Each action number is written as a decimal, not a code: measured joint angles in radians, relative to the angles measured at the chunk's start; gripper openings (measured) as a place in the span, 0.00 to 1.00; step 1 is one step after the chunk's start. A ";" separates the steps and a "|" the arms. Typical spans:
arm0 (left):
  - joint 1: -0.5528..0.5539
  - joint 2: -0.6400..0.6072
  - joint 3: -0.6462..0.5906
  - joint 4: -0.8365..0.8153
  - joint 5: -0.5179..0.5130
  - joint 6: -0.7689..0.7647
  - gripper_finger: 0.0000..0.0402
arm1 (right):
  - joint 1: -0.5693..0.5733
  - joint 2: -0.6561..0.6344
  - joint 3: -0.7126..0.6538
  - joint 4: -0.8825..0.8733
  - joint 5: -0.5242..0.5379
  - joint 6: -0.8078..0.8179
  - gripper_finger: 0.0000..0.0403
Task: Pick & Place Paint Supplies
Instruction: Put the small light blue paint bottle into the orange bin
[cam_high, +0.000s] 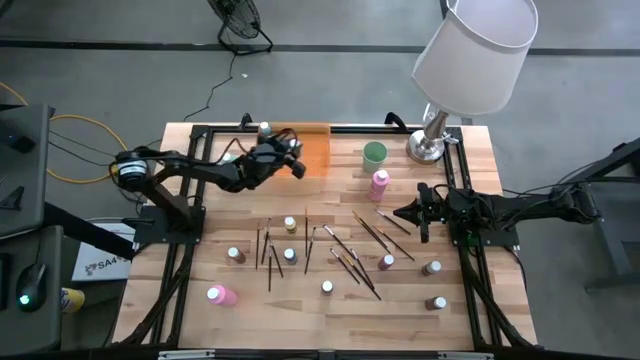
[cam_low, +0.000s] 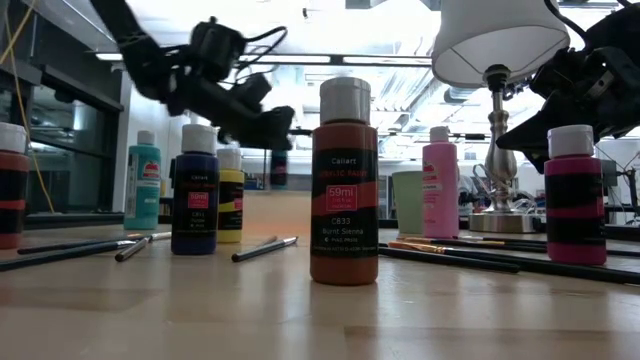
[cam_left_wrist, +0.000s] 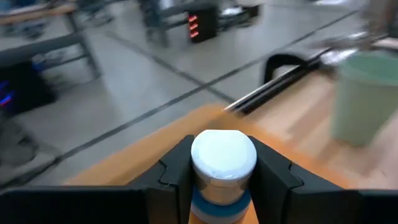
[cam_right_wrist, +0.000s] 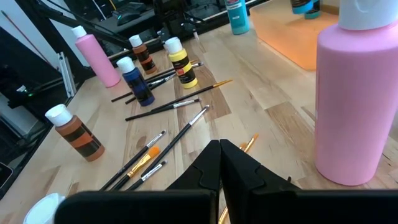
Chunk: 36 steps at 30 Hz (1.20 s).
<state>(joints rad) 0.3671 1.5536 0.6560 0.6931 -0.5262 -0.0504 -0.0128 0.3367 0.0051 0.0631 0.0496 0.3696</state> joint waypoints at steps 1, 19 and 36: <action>0.009 -0.016 -0.025 -0.004 -0.025 -0.015 0.28 | 0.000 0.000 0.000 0.000 0.000 0.000 0.01; 0.202 -0.032 -0.095 -0.110 -0.069 -0.269 0.28 | 0.000 0.000 0.000 0.000 0.000 0.000 0.01; 0.262 -0.031 -0.095 -0.190 -0.083 -0.292 0.28 | 0.000 0.000 0.000 0.000 0.000 0.000 0.01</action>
<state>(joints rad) 0.6296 1.5227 0.5613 0.5026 -0.6097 -0.3425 -0.0131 0.3367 0.0051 0.0631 0.0494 0.3698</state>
